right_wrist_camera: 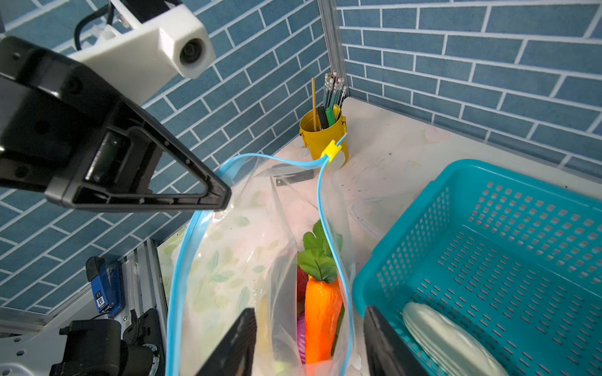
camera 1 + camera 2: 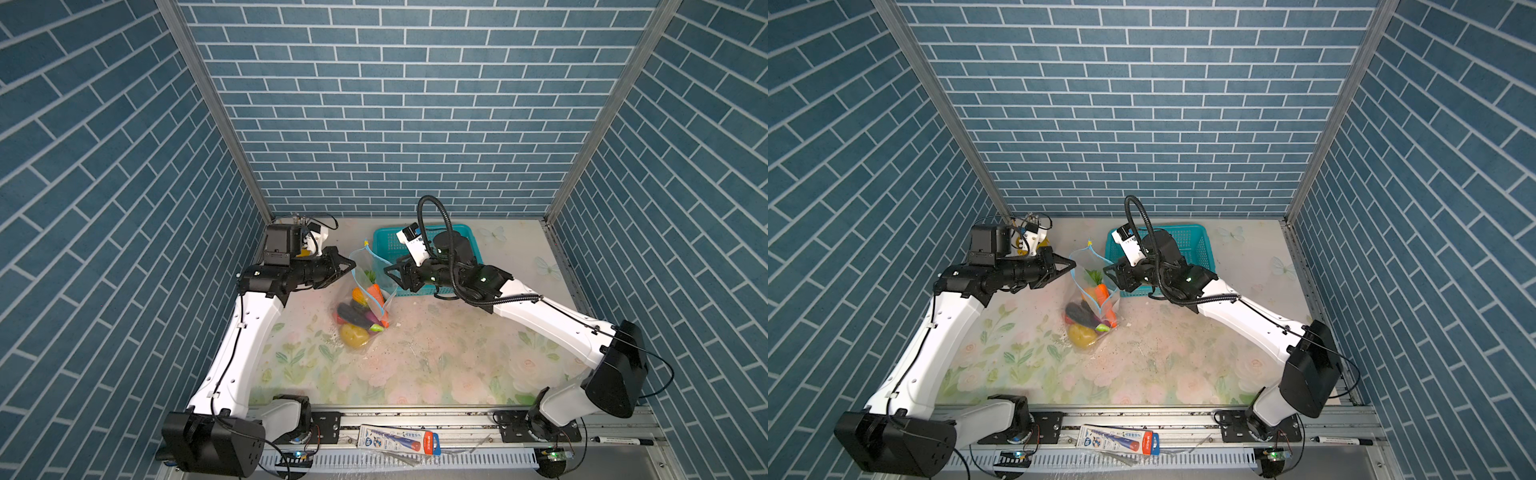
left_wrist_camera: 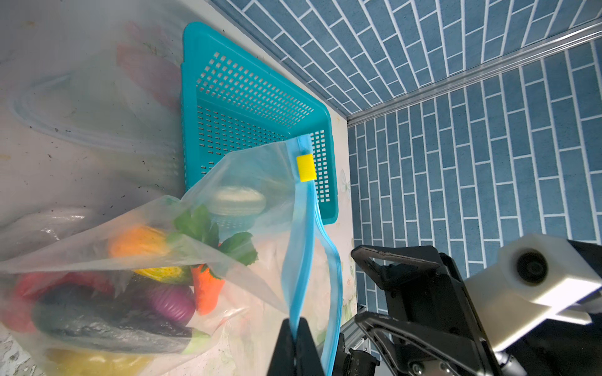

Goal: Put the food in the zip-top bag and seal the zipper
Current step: 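Lower the carrot into the bag and open the right gripper, then raise the open right gripper from the bag and move over the basket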

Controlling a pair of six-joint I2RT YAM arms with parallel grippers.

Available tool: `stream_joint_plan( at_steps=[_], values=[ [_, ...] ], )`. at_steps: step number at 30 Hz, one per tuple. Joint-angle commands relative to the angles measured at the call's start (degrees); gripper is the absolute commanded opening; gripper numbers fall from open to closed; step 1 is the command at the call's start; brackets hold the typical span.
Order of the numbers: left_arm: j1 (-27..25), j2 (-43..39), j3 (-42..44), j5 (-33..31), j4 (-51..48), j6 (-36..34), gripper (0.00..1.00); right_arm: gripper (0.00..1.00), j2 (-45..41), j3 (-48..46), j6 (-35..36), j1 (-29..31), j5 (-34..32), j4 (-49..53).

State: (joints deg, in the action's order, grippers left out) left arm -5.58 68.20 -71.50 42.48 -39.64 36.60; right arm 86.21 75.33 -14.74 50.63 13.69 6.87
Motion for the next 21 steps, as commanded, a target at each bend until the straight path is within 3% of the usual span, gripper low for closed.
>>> stream_joint_plan(
  at_steps=[1,21],
  values=[
    [0.2,-0.3,0.2,-0.5,-1.0,-1.2,0.0,0.55,-3.2,-3.4,0.6,0.2,-1.7,3.3],
    [0.2,1.4,-1.2,-1.8,-2.1,-1.4,0.0,0.56,-6.7,-5.9,2.7,-1.4,-5.1,6.1]
  ],
)
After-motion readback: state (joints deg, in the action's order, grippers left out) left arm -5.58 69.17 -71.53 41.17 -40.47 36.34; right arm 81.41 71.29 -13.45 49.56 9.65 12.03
